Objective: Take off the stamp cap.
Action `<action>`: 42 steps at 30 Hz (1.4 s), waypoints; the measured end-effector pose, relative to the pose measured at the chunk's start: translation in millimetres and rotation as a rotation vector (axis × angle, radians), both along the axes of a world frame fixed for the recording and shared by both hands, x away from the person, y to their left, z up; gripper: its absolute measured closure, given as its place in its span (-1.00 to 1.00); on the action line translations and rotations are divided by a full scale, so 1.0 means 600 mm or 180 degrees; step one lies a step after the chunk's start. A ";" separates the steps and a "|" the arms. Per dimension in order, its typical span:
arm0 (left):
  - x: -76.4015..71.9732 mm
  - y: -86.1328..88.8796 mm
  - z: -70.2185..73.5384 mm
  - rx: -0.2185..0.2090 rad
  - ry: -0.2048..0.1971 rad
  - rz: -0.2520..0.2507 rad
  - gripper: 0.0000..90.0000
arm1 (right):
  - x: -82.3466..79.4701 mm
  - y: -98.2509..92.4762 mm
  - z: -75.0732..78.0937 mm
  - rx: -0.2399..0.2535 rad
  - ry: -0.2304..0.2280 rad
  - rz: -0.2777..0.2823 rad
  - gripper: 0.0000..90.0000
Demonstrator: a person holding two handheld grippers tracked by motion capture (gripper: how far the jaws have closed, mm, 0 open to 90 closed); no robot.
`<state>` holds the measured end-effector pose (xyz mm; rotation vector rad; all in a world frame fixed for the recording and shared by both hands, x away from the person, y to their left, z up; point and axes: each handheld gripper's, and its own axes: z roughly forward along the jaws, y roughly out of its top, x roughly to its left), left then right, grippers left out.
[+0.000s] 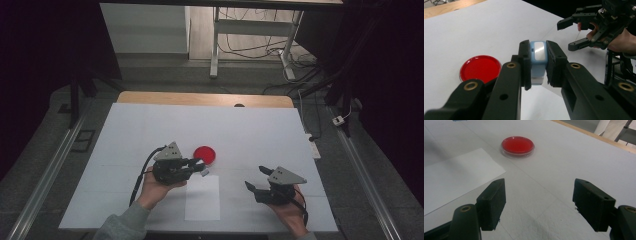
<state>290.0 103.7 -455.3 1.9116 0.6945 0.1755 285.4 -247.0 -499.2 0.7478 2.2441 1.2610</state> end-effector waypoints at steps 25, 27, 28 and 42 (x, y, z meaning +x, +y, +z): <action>0.005 -0.011 -0.007 0.0015 0.0052 -0.0009 0.68 | -0.020 0.070 -0.010 -0.0050 -0.0045 0.0113 -0.34; 0.004 -0.014 -0.007 0.0013 0.0045 -0.0024 0.68 | -0.022 0.077 -0.010 -0.0043 -0.0056 0.0148 -0.34; 0.004 -0.015 -0.007 0.0017 0.0041 -0.0028 0.68 | -0.023 0.080 -0.010 -0.0045 -0.0073 0.0161 -0.34; 0.003 -0.017 -0.010 0.0011 0.0046 -0.0006 0.68 | -0.024 0.119 -0.016 -0.0021 -0.0071 0.0244 -0.32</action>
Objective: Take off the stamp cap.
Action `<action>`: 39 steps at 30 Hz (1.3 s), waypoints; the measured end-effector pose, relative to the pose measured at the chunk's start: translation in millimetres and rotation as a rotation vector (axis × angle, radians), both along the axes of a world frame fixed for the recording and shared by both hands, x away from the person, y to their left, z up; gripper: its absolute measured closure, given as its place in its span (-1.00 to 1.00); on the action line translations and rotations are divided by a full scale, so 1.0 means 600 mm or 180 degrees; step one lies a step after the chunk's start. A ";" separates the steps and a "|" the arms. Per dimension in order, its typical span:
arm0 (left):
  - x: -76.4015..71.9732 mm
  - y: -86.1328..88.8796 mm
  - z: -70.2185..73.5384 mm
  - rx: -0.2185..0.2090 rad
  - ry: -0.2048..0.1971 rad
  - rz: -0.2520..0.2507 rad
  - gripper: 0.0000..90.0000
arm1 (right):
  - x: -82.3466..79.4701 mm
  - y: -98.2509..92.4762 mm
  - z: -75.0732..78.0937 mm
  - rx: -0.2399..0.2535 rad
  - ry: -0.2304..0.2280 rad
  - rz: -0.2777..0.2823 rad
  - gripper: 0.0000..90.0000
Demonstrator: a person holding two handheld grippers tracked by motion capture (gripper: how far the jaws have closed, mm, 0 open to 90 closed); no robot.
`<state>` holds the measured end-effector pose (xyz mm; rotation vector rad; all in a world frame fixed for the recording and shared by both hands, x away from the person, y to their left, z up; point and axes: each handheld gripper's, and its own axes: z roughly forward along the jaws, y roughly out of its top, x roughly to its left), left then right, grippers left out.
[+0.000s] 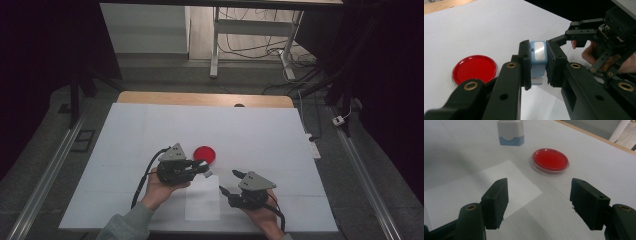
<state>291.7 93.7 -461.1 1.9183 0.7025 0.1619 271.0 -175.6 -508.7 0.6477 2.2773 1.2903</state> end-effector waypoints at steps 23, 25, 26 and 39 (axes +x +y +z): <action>0.000 -0.005 -0.006 0.0014 0.0010 0.0001 0.68 | -0.003 0.053 -0.004 0.0058 0.0000 0.0159 -0.30; 0.000 -0.006 -0.007 0.0016 0.0016 0.0002 0.68 | -0.003 0.055 -0.004 0.0051 0.0004 0.0160 -0.30; 0.000 -0.006 -0.007 0.0020 0.0015 0.0001 0.68 | -0.003 0.057 -0.005 0.0049 0.0003 0.0159 -0.30; -0.001 -0.011 -0.010 0.0035 0.0023 -0.0009 0.68 | 0.000 0.077 -0.007 -0.0007 -0.0061 0.0080 -0.22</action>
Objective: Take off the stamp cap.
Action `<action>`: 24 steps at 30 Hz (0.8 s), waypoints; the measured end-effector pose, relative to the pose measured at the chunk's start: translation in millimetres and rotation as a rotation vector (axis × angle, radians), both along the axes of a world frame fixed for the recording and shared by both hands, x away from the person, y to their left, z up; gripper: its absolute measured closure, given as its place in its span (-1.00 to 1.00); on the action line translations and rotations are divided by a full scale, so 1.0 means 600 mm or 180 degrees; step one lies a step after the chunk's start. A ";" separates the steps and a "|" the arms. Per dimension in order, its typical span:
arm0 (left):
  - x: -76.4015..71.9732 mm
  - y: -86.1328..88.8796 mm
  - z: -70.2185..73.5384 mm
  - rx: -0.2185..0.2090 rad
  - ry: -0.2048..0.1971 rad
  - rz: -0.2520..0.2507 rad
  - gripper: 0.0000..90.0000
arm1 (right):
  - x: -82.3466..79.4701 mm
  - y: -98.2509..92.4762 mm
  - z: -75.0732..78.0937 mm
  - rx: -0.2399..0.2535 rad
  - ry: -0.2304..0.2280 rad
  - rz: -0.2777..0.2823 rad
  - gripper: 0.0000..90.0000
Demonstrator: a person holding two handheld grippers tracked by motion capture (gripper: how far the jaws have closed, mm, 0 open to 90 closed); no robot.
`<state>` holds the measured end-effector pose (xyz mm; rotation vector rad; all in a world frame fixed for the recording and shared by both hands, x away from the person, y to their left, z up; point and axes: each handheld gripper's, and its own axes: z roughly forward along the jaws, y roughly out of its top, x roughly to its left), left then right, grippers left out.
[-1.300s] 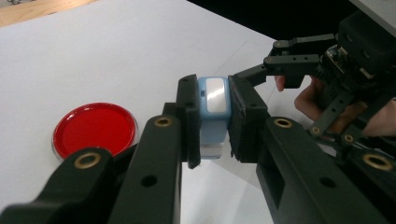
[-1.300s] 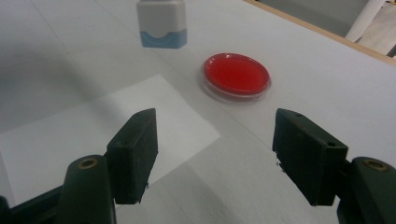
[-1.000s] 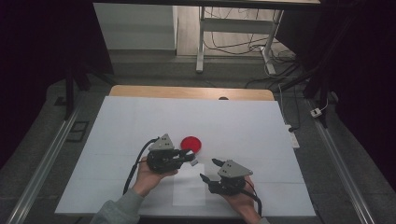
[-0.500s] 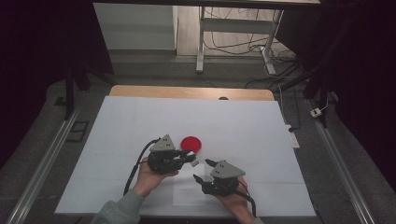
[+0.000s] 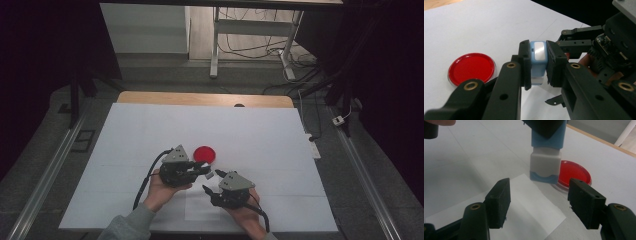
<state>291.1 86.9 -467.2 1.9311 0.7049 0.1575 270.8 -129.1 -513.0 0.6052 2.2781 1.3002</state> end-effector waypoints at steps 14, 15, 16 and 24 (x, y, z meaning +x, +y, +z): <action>-0.001 -0.002 -0.002 -0.0010 0.0001 0.0014 0.68 | 0.002 0.013 0.000 -0.0039 -0.0070 -0.0159 -0.01; -0.001 -0.002 -0.002 -0.0011 0.0001 0.0015 0.68 | 0.003 0.014 -0.001 -0.0046 -0.0069 -0.0175 0.03; -0.001 -0.001 -0.002 -0.0013 0.0000 0.0016 0.68 | 0.003 0.014 -0.001 -0.0046 -0.0069 -0.0175 0.03; -0.001 0.000 -0.001 -0.0022 -0.0002 0.0029 0.68 | 0.004 0.018 -0.001 -0.0069 -0.0074 -0.0218 0.17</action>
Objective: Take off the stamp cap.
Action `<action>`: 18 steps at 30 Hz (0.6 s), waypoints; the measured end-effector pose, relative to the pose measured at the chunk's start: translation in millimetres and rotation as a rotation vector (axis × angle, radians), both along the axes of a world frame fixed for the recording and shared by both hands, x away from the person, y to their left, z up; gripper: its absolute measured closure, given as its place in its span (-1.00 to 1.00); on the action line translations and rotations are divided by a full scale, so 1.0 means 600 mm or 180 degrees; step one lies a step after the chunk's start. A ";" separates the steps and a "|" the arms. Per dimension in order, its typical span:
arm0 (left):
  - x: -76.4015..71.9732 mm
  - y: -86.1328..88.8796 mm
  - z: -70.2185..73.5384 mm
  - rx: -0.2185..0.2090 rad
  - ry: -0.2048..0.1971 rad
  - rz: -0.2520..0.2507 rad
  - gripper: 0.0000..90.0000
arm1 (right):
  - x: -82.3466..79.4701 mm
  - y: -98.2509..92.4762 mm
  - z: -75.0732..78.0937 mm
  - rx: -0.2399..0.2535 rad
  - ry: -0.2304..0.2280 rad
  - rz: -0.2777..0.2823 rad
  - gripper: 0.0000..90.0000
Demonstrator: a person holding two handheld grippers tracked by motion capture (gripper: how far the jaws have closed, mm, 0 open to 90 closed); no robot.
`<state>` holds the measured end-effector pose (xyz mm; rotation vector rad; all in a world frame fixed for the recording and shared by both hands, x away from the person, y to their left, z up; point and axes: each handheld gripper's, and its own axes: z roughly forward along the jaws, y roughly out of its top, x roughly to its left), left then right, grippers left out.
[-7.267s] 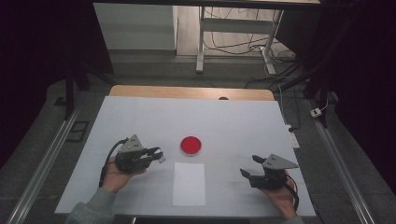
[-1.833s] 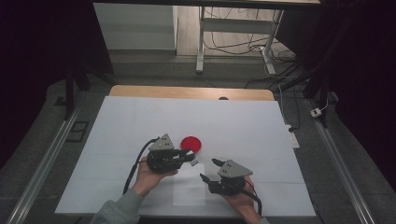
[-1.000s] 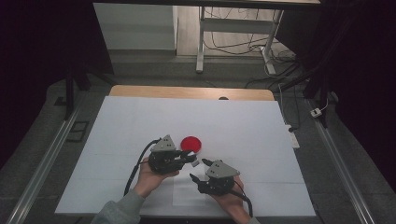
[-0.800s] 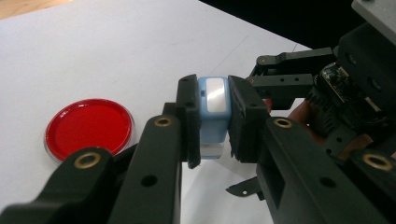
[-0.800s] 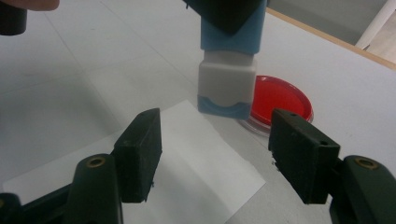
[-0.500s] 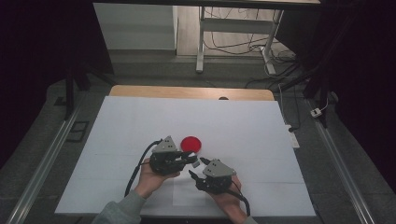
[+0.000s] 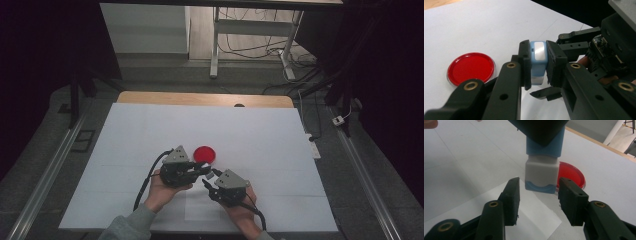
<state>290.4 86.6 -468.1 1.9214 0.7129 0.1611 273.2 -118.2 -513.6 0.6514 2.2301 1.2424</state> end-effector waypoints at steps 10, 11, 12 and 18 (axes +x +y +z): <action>0.001 0.001 -0.001 -0.0006 0.0005 0.0016 0.68 | 0.001 0.001 0.001 0.0017 -0.0017 -0.0037 0.35; 0.001 0.000 -0.002 -0.0005 0.0006 0.0017 0.68 | 0.001 0.002 0.001 0.0021 -0.0018 -0.0038 0.36; 0.001 0.001 -0.002 -0.0002 0.0009 0.0017 0.68 | 0.001 0.002 0.001 0.0010 -0.0018 -0.0036 0.38; 0.001 -0.001 -0.004 0.0007 0.0018 0.0025 0.68 | 0.000 0.005 0.001 -0.0026 -0.0038 -0.0047 0.39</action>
